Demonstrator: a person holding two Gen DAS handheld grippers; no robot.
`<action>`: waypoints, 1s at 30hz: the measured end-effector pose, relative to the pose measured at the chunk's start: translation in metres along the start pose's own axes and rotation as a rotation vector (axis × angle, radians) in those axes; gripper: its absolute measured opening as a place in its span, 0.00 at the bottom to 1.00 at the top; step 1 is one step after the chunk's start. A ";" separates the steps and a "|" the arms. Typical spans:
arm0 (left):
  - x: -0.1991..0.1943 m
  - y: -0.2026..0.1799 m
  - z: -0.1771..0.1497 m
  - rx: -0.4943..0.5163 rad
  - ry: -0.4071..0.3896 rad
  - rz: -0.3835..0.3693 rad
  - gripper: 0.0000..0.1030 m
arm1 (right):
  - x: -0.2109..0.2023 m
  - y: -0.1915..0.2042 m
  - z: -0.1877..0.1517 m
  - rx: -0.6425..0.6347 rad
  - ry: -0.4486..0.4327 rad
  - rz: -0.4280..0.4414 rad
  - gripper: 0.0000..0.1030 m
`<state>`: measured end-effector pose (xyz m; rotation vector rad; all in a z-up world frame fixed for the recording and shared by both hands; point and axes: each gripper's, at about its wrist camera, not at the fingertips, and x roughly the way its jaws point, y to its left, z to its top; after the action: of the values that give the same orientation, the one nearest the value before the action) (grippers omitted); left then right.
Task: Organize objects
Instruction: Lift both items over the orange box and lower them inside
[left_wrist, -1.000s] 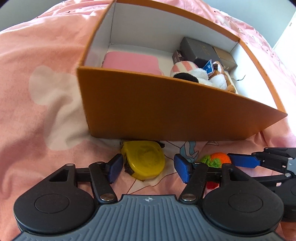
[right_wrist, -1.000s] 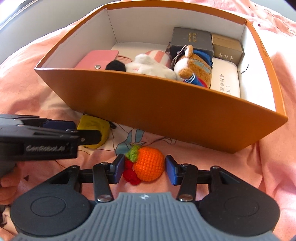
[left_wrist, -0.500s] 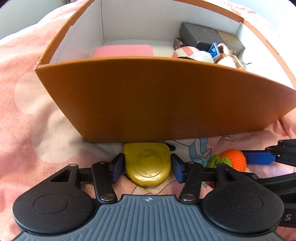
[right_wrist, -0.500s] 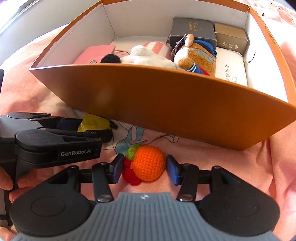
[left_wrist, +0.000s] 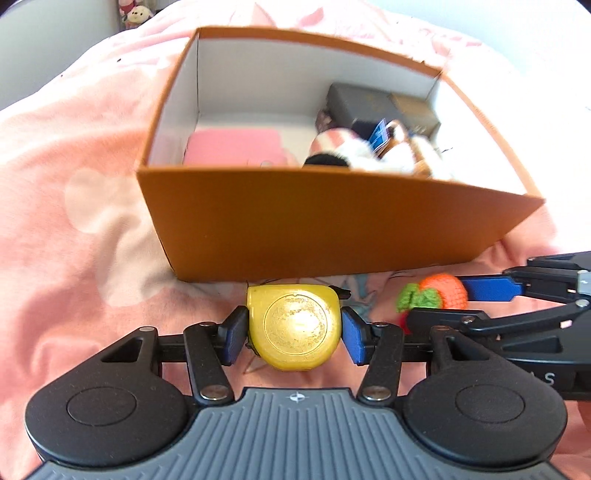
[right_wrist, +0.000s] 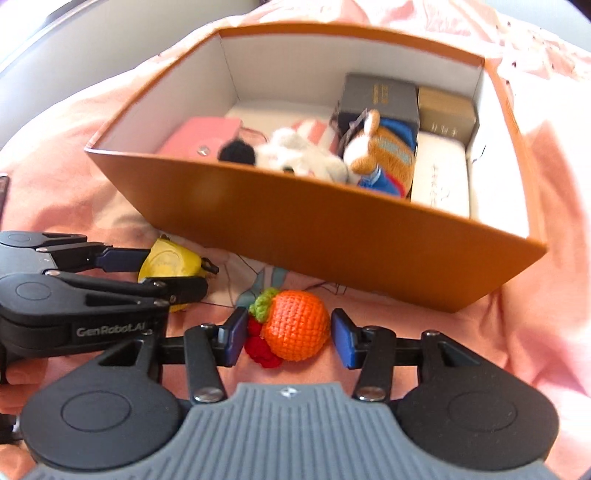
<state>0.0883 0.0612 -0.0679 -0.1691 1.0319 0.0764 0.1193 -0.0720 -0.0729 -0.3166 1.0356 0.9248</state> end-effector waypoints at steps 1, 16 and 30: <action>-0.008 -0.005 0.000 0.007 -0.013 -0.013 0.59 | -0.005 0.001 0.001 -0.002 -0.006 0.011 0.49; -0.061 -0.022 0.059 0.111 -0.200 -0.058 0.59 | -0.093 0.004 0.051 -0.042 -0.220 0.092 0.49; -0.006 -0.014 0.119 0.176 -0.235 0.072 0.59 | -0.031 -0.031 0.127 0.162 -0.214 0.086 0.49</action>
<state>0.1875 0.0682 -0.0014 0.0369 0.8058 0.0690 0.2131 -0.0271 0.0115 -0.0367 0.9252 0.9239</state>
